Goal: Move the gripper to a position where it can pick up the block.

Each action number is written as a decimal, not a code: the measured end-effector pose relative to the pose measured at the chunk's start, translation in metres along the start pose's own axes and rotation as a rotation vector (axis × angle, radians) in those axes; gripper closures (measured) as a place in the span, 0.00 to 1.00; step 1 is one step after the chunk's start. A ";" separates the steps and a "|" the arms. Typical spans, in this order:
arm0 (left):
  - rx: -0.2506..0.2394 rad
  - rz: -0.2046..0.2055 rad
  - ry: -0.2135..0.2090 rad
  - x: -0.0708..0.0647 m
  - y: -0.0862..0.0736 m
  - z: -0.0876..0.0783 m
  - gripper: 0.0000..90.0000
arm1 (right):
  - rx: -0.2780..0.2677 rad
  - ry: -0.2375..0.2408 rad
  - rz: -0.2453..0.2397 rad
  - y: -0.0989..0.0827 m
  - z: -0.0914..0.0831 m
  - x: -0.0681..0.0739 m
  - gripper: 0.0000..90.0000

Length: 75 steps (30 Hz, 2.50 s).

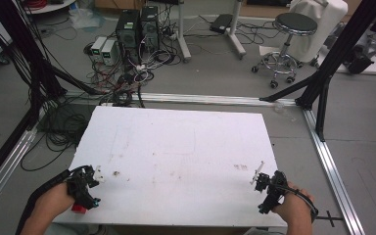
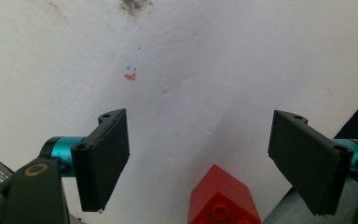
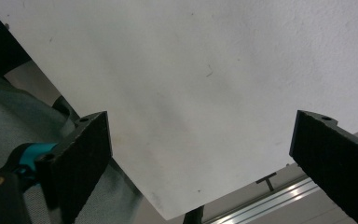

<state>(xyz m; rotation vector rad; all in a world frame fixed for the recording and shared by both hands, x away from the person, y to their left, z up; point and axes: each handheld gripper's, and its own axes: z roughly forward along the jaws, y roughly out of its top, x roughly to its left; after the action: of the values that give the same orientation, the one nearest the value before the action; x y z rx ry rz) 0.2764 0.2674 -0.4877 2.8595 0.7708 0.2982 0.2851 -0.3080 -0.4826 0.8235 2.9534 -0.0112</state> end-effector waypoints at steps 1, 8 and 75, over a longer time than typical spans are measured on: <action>0.000 0.000 0.000 0.000 0.000 0.000 0.23 | 0.000 0.000 0.000 0.000 0.000 0.000 0.05; -0.012 0.026 -0.013 0.001 0.003 0.002 0.23 | -0.018 0.000 0.010 -0.004 -0.002 0.000 0.05; 0.113 0.582 -0.192 0.002 -0.033 -0.010 0.24 | -0.053 0.038 0.007 0.001 0.000 0.003 0.05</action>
<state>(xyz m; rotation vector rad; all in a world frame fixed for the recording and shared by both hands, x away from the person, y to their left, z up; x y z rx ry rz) 0.2602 0.2973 -0.4848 3.0979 -0.0959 0.0433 0.2833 -0.3057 -0.4829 0.8369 2.9722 0.0835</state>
